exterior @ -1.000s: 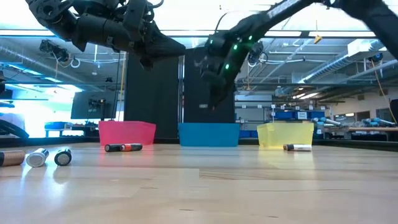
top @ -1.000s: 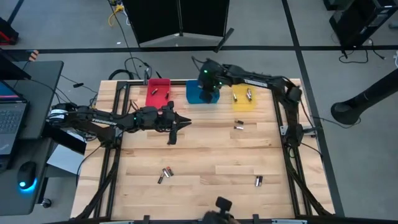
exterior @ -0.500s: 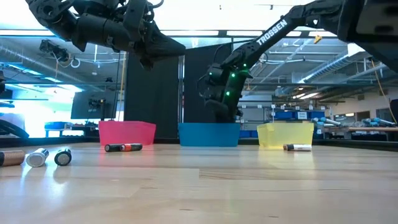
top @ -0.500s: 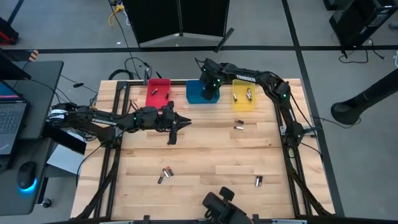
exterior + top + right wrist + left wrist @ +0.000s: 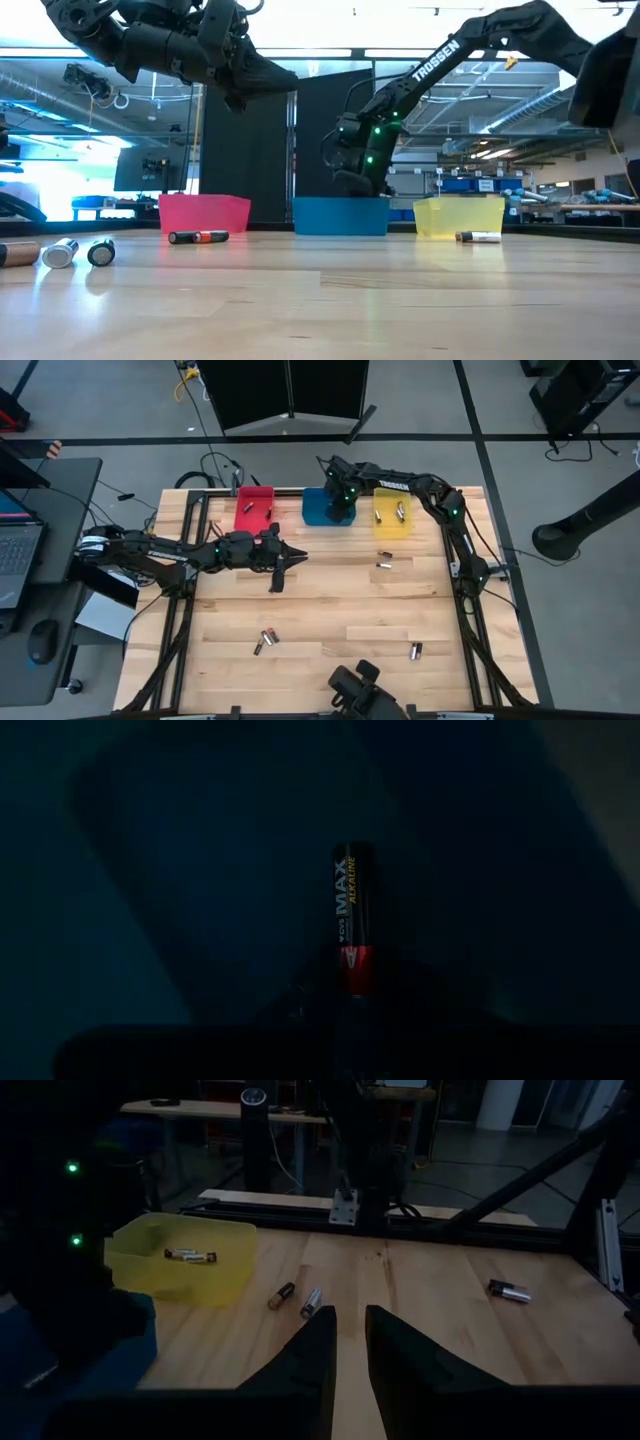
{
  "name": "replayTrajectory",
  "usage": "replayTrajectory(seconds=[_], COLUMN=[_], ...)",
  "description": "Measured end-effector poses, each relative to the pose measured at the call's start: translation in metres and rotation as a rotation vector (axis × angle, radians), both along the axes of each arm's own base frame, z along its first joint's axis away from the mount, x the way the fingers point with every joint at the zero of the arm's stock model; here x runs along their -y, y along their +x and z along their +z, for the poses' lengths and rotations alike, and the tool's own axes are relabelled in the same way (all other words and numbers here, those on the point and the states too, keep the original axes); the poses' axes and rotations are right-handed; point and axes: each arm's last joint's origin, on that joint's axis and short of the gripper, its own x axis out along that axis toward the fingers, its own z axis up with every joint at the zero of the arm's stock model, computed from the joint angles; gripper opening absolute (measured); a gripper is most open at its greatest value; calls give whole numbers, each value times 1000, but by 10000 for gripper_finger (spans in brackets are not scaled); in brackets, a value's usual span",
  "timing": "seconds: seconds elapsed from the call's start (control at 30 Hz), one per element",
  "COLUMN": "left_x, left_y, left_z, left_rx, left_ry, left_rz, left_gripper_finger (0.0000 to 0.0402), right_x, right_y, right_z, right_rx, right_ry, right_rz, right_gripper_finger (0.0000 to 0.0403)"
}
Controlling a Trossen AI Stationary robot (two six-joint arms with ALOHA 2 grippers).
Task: Sort batteries
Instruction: Put the orange battery into the blue bin, then put the brown battery into the red bin
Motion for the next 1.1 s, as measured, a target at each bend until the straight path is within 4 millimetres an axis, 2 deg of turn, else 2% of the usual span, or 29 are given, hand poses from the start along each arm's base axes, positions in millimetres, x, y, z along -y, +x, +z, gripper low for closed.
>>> replayTrajectory(seconds=[0.2, 0.43, 0.63, 0.77, 0.93, 1.1], left_x=[0, 0, 0, 0, 0, 0], left_y=[0, 0, 0, 0, -1, -6], left_z=[0, 0, 0, -1, -1, 2], left_rx=[-2, -3, -3, -13, -18, -41], left_ry=[0, 0, 1, 4, 30, 28], left_rz=[0, 0, 0, 0, 3, 2], left_gripper_finger=[64, 64, 64, 64, 64, 64], right_x=[0, 0, -1, -8, -30, -58], right_y=[1, 1, 6, 12, 17, 21], right_z=[-4, -4, 15, 34, 60, 74], right_rx=[0, 0, -1, -10, 2, 58], right_ry=[7, 3, -36, -49, -77, -117], right_rz=[5, 13, 44, 105, 197, 285], right_gripper_finger=[59, 121, 147, 114, 17, 9])
